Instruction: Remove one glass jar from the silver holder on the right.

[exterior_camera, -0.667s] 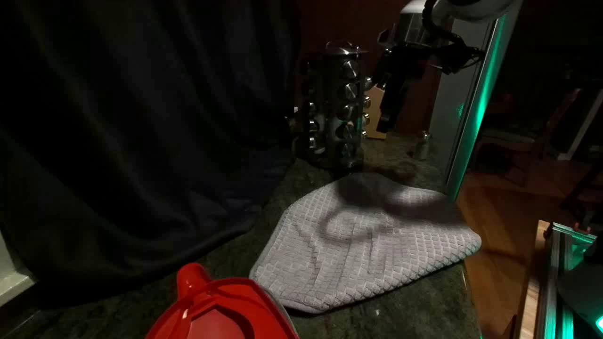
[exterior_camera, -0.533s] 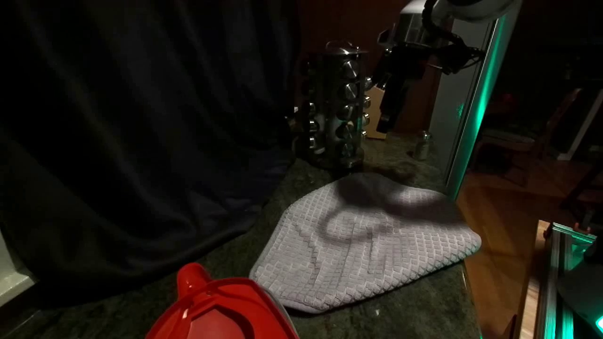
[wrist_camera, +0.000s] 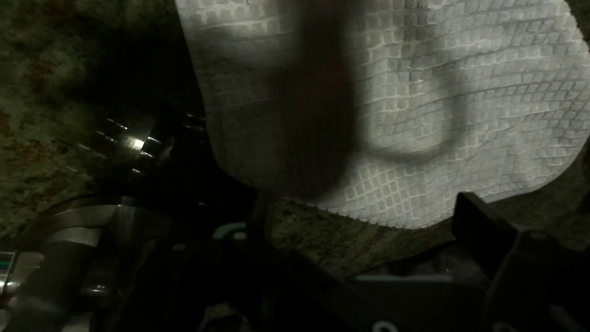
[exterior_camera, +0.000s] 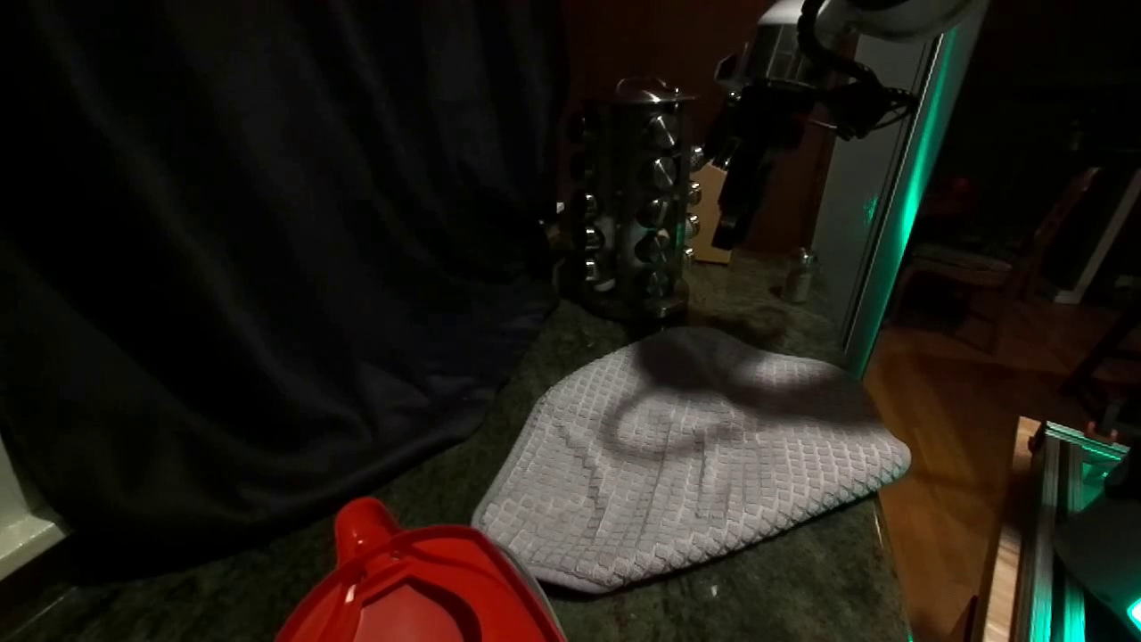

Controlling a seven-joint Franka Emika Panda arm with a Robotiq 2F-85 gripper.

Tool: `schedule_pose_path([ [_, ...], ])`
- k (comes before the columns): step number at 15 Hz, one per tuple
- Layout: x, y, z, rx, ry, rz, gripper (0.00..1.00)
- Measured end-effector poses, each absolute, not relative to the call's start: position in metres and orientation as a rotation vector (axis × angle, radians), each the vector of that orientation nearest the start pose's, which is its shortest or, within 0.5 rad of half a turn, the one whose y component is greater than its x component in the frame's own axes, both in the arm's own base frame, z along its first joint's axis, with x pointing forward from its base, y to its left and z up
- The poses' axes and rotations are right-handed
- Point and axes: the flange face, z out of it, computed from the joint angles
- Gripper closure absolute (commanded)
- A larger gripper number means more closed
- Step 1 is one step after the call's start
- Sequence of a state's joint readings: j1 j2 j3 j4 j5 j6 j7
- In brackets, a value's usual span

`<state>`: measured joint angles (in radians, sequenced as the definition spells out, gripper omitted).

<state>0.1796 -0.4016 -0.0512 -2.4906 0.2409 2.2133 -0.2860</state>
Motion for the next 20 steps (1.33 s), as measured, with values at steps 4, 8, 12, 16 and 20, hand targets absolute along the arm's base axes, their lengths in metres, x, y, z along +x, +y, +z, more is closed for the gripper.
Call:
schedule_pose_path([
  [4, 0.430, 0.027, 0.445, -2.905, -0.279, -0.219, 0.00],
  [8, 0.440, -0.023, 0.447, -2.902, -0.003, -0.214, 0.00],
  [12, 0.450, -0.065, 0.451, -2.870, 0.277, -0.143, 0.00],
  [16, 0.463, -0.106, 0.446, -2.817, 0.539, -0.048, 0.00],
  [20, 0.474, -0.142, 0.427, -2.724, 0.768, 0.080, 0.00],
])
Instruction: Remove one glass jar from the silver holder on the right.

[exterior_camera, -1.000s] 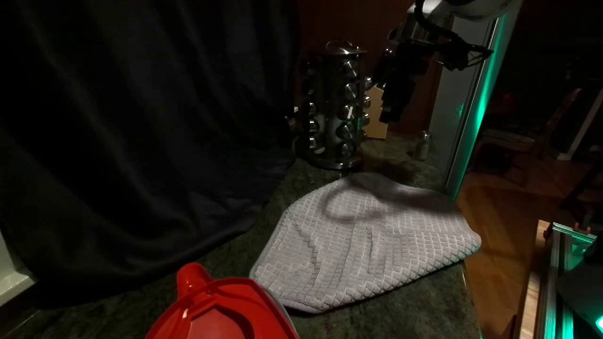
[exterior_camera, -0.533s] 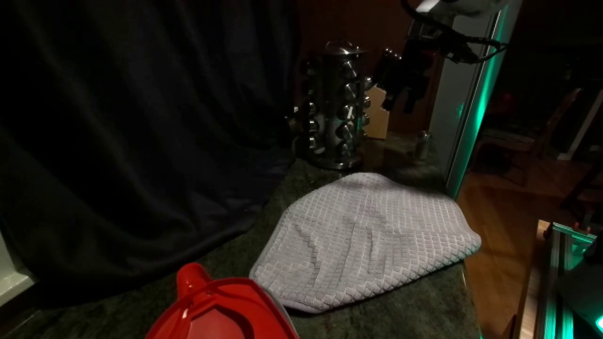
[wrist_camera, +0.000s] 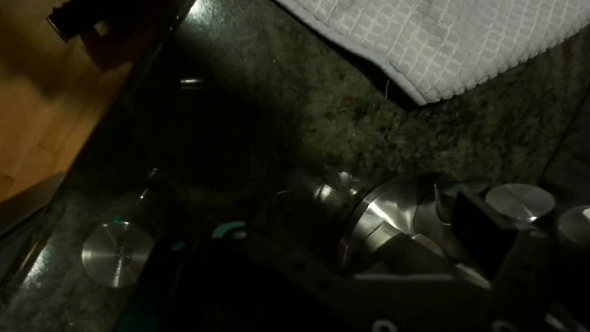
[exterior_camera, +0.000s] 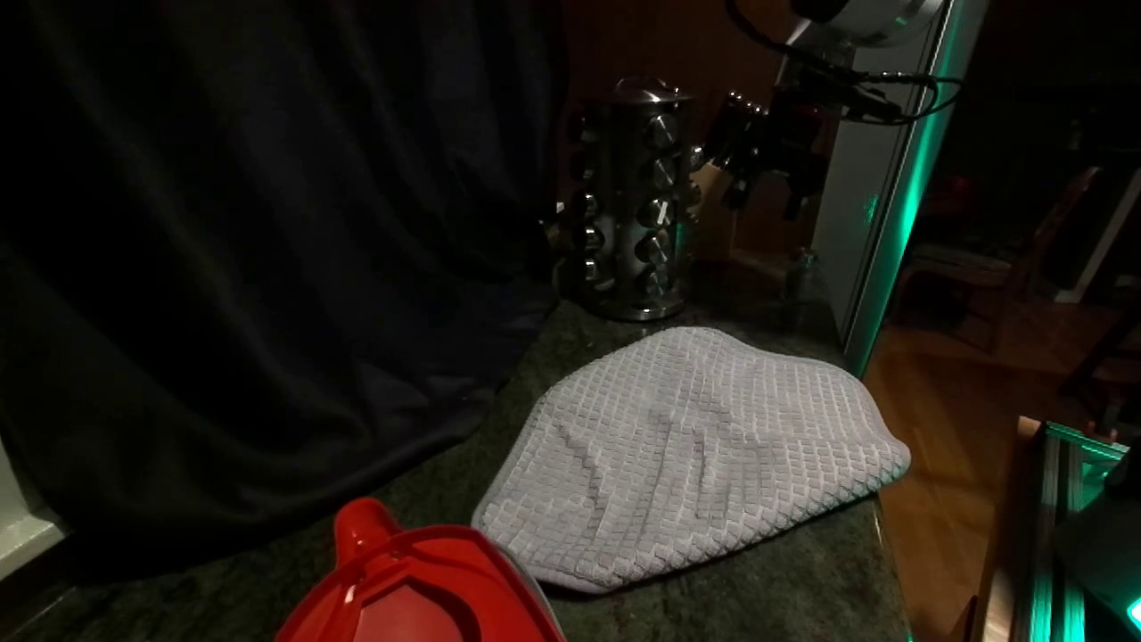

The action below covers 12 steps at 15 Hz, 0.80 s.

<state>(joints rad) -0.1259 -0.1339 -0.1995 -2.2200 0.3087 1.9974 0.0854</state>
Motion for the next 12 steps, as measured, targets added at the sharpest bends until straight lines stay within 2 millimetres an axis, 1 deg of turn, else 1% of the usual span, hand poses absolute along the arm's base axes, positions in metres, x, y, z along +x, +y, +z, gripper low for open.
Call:
schedule_pose_path([
  [4, 0.479, -0.173, 0.406, -2.584, 0.958, 0.198, 0.00],
  [6, 0.481, -0.189, 0.398, -2.499, 1.062, 0.212, 0.00],
  [9, 0.482, -0.212, 0.390, -2.362, 1.212, 0.215, 0.00],
  [12, 0.483, -0.229, 0.386, -2.222, 1.349, 0.218, 0.00],
])
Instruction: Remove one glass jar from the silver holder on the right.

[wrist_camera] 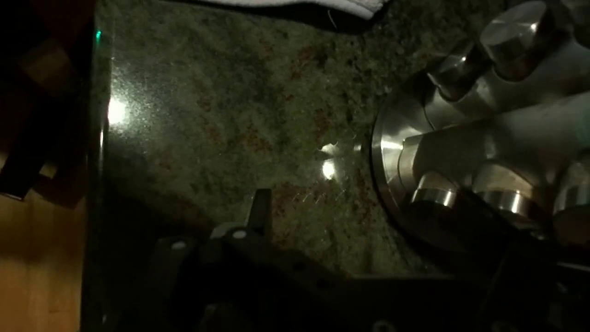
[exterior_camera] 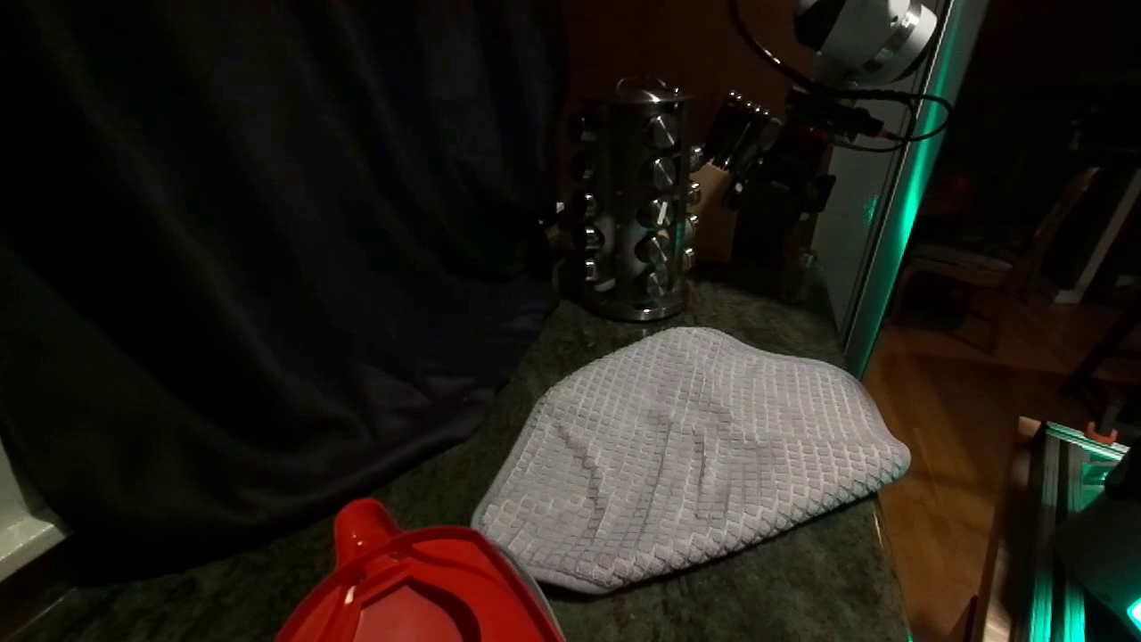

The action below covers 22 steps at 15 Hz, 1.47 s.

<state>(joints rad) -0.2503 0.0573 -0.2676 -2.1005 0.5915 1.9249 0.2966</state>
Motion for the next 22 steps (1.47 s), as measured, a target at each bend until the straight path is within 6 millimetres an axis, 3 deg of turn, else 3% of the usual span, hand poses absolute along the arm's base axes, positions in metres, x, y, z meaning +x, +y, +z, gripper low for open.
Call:
schedule_pose_path([
  [10, 0.513, -0.242, 0.363, -2.066, 1.591, 0.284, 0.00],
  [22, 0.551, -0.235, 0.326, -2.050, 1.596, 0.339, 0.00],
])
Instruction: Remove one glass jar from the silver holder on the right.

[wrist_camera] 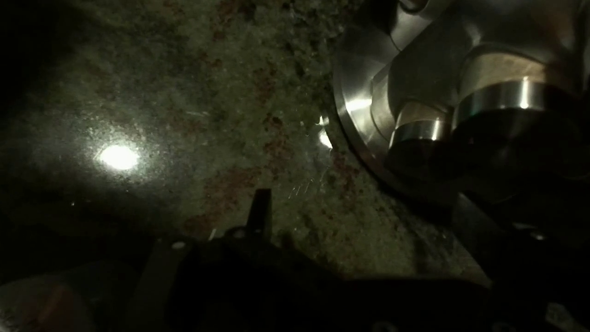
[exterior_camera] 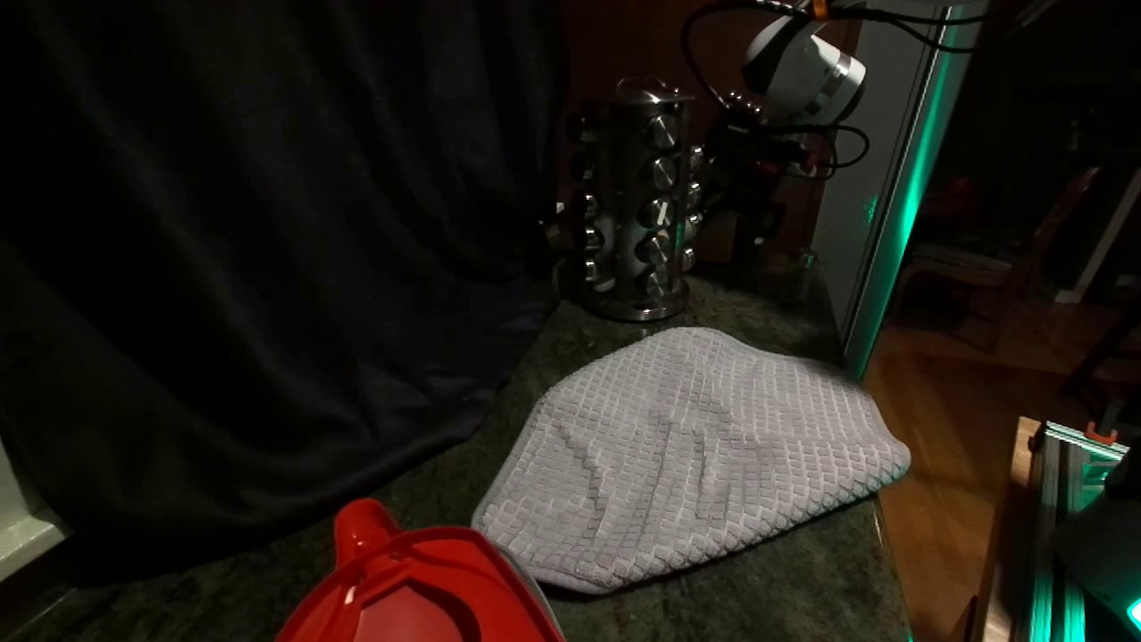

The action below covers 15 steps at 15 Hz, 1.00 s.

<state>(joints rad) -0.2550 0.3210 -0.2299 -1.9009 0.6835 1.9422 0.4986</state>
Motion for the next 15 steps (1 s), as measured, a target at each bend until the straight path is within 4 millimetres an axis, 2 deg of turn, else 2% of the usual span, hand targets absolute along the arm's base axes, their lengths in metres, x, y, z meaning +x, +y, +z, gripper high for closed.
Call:
schedule_pose_path([
  [6, 0.562, -0.229, 0.311, -2.025, 1.591, 0.368, 0.00],
  [15, 0.567, -0.222, 0.299, -1.871, 1.626, 0.440, 0.00],
])
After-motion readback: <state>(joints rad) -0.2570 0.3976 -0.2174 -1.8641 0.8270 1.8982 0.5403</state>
